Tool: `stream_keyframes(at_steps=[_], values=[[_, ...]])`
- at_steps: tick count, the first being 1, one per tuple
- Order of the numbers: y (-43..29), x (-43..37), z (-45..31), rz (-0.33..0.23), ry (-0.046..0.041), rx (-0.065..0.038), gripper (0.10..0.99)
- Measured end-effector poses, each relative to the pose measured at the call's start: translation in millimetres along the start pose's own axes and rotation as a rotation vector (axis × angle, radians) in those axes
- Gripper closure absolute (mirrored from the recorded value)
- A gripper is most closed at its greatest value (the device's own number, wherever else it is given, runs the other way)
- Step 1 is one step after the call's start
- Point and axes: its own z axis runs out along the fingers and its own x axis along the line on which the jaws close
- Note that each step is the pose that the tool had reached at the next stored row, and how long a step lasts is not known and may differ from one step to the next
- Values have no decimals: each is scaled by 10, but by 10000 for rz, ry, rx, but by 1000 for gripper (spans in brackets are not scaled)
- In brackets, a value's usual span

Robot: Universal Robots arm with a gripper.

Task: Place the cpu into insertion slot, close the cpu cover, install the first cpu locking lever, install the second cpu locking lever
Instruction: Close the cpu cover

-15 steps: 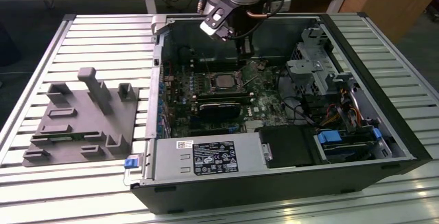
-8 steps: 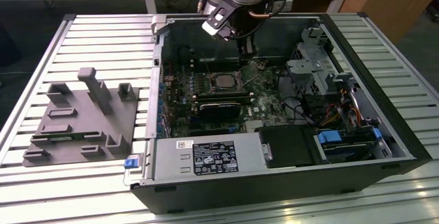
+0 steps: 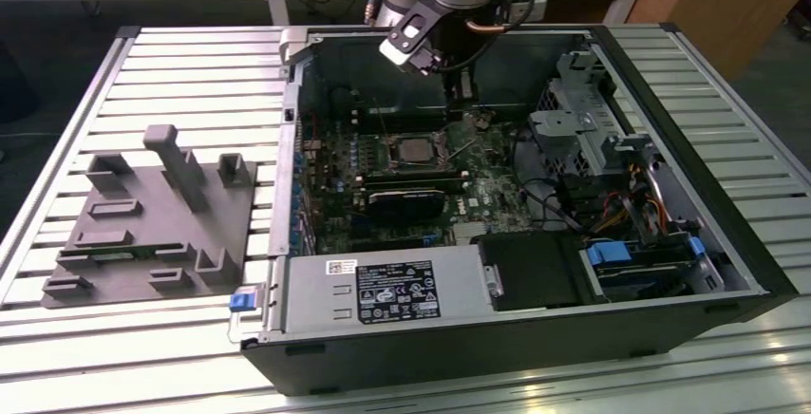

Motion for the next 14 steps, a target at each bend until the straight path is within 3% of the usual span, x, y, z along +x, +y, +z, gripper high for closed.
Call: stream_keyframes(at_steps=[14], values=[[221, 2, 20, -1, 0, 35, 980]])
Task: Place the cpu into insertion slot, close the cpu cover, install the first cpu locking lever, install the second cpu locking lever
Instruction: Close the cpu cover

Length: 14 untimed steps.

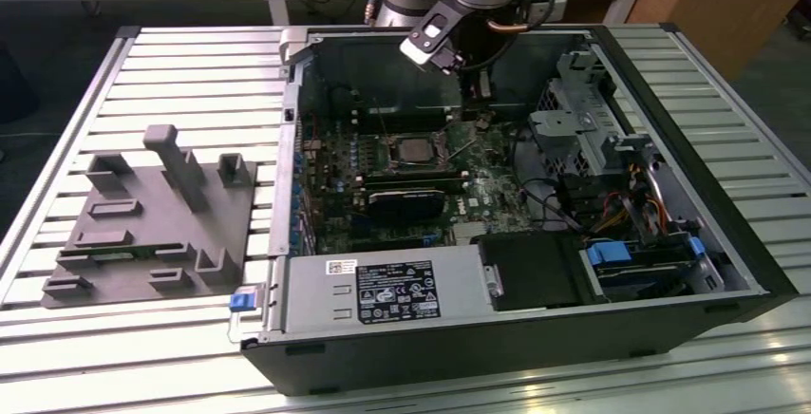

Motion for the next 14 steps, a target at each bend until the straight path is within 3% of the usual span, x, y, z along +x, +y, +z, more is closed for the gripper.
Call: stream_keyframes(at_steps=[14], values=[[245, 2, 28, 1, -1, 53, 980]])
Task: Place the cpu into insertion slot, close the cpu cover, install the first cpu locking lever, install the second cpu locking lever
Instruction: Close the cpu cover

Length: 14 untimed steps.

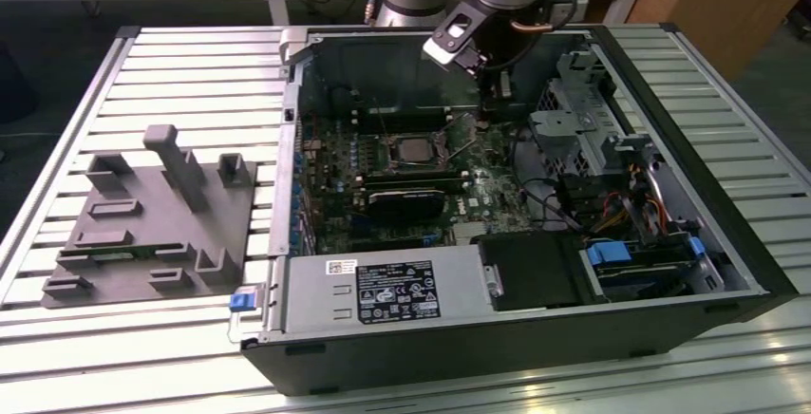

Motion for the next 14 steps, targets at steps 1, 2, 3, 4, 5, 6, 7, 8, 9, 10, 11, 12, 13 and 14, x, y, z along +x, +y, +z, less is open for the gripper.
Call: stream_keyframes(at_steps=[1, 2, 3, 4, 5, 6, 7, 8, 9, 10, 11, 12, 13, 14], values=[[15, 0, 5, -1, 0, 7, 980], [30, 1, 10, 0, 0, 17, 980], [44, 1, 16, 0, -1, 30, 980], [56, 1, 24, 1, -2, 44, 980], [65, 1, 34, 1, -3, 60, 980], [70, 1, 47, 0, -3, 76, 980], [72, 1, 61, 0, -4, 93, 980], [73, 1, 76, 0, -5, 112, 980], [73, 1, 90, 0, -5, 132, 980], [73, 1, 103, 0, -6, 151, 980], [73, 1, 116, 1, -6, 171, 980], [73, 1, 129, 2, -6, 190, 980], [73, 1, 142, 2, -7, 208, 980], [73, 1, 156, 1, -8, 230, 980]])
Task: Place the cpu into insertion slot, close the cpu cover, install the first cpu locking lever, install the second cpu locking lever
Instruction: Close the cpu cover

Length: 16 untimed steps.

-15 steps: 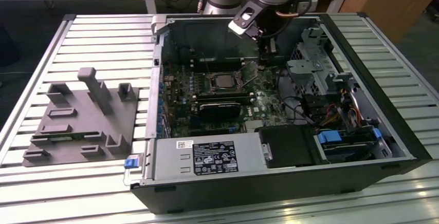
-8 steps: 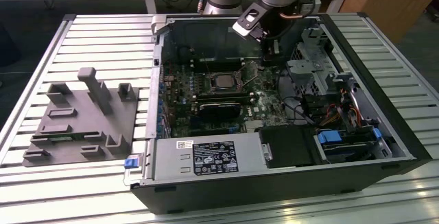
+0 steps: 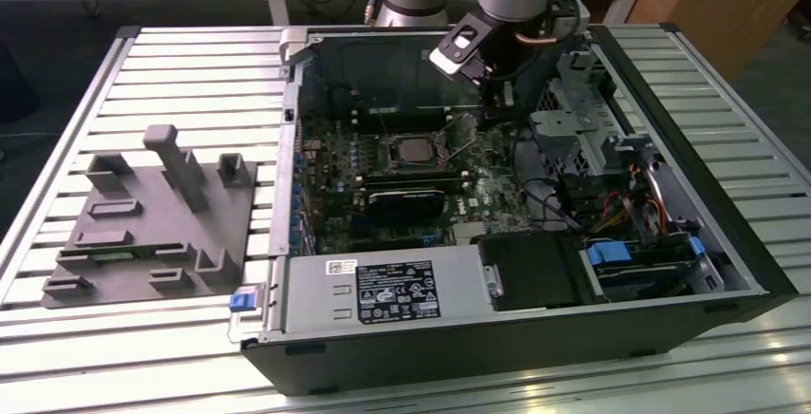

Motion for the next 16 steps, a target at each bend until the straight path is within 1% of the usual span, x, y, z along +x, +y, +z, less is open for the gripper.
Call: stream_keyframes(at_steps=[7, 13, 16], values=[[8, 0, 84, 2, -4, 163, 980], [6, 0, 88, 2, -6, 169, 980], [-9, 0, 88, 2, -4, 168, 980]])
